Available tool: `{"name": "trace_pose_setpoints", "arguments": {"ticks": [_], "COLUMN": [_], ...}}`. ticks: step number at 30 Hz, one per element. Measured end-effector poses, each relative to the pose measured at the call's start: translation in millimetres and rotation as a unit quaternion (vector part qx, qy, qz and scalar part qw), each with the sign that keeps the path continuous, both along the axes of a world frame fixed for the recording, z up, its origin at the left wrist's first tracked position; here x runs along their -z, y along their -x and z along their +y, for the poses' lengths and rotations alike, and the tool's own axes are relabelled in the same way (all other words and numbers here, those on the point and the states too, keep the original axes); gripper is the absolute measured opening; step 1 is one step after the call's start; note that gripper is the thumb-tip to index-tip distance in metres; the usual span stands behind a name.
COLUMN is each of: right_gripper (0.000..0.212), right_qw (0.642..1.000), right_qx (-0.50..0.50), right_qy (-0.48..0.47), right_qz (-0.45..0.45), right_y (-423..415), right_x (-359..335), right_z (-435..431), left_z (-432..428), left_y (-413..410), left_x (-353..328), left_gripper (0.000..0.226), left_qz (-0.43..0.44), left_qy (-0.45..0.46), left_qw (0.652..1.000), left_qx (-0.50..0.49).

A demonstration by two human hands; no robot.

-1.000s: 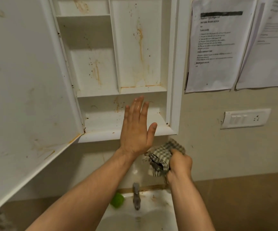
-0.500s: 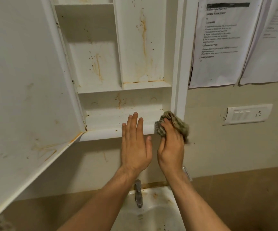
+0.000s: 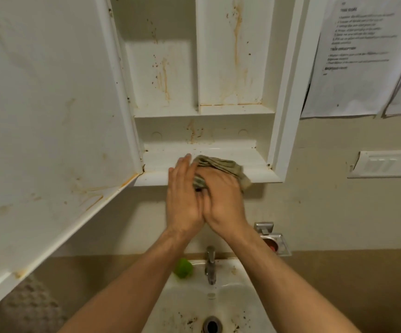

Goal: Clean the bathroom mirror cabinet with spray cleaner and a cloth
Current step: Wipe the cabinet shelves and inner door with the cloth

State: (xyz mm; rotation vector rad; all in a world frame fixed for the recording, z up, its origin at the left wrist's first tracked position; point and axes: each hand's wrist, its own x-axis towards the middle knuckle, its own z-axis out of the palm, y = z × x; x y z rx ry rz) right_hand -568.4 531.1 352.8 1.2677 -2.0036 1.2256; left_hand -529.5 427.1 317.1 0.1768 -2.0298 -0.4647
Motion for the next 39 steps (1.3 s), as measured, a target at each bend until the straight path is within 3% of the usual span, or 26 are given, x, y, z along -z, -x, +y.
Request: {"name": "trace_pose_setpoints", "arguments": {"ticks": [3,4,6,8,10,14,17,20,22,24,26,28,30,33,36,39], "right_gripper": [0.050,0.050,0.050,0.055,0.059,0.072,0.077,0.073,0.065,0.053,0.043,0.039,0.051,0.055,0.052,0.033], "right_qw": [0.989,0.986,0.974,0.954,0.947,0.934,0.908,0.904,0.915,0.931,0.943,0.950,0.947,0.945,0.966,0.981], "right_qx": [-0.091,-0.060,0.095,0.241,0.282,0.220,0.234,0.233,0.156,0.084,0.078,0.121,0.190,0.246,0.179,0.057], "right_qy": [-0.085,-0.109,-0.129,-0.113,-0.084,-0.154,-0.187,-0.182,-0.181,-0.162,-0.126,-0.075,-0.053,-0.028,-0.024,-0.055], "right_qz": [0.078,0.115,0.162,0.140,0.128,0.234,0.292,0.308,0.324,0.318,0.297,0.279,0.255,0.212,0.182,0.177], "right_y": [7,18,38,39,29,-12,-41,-40,-24,-5,16,45,70,72,37,-7], "right_x": [-7,-5,8,23,34,42,47,39,28,18,12,18,27,29,26,19], "right_z": [-3,6,24,29,6,-71,-114,-112,-94,-73,-40,5,45,51,4,-62], "left_z": [-20,-23,-25,-24,-27,-39,-32,-32,-31,-24,-12,-6,-11,-20,-34,-50], "left_y": [-21,-26,-35,-40,-48,-65,-61,-59,-58,-50,-38,-28,-27,-32,-40,-52], "left_x": [1,2,6,13,19,19,3,1,6,8,11,16,24,29,24,12], "left_gripper": [0.073,0.077,0.078,0.078,0.078,0.064,0.059,0.056,0.057,0.059,0.064,0.068,0.071,0.072,0.068,0.064], "left_qz": [0.005,-0.007,-0.021,-0.020,-0.011,0.016,0.050,0.063,0.027,0.007,-0.013,-0.021,-0.038,-0.068,-0.042,-0.001], "left_qy": [0.025,0.058,0.102,0.081,0.042,0.006,-0.017,-0.003,0.017,0.014,0.049,0.071,0.061,0.066,0.045,0.008], "left_qw": [0.999,0.997,0.993,0.994,0.997,0.999,0.994,0.995,0.998,0.999,0.998,0.997,0.996,0.993,0.996,0.999], "left_qx": [-0.043,-0.044,-0.053,-0.067,-0.060,-0.039,-0.099,-0.079,-0.058,-0.052,-0.029,-0.031,-0.051,-0.064,-0.060,-0.041]}}
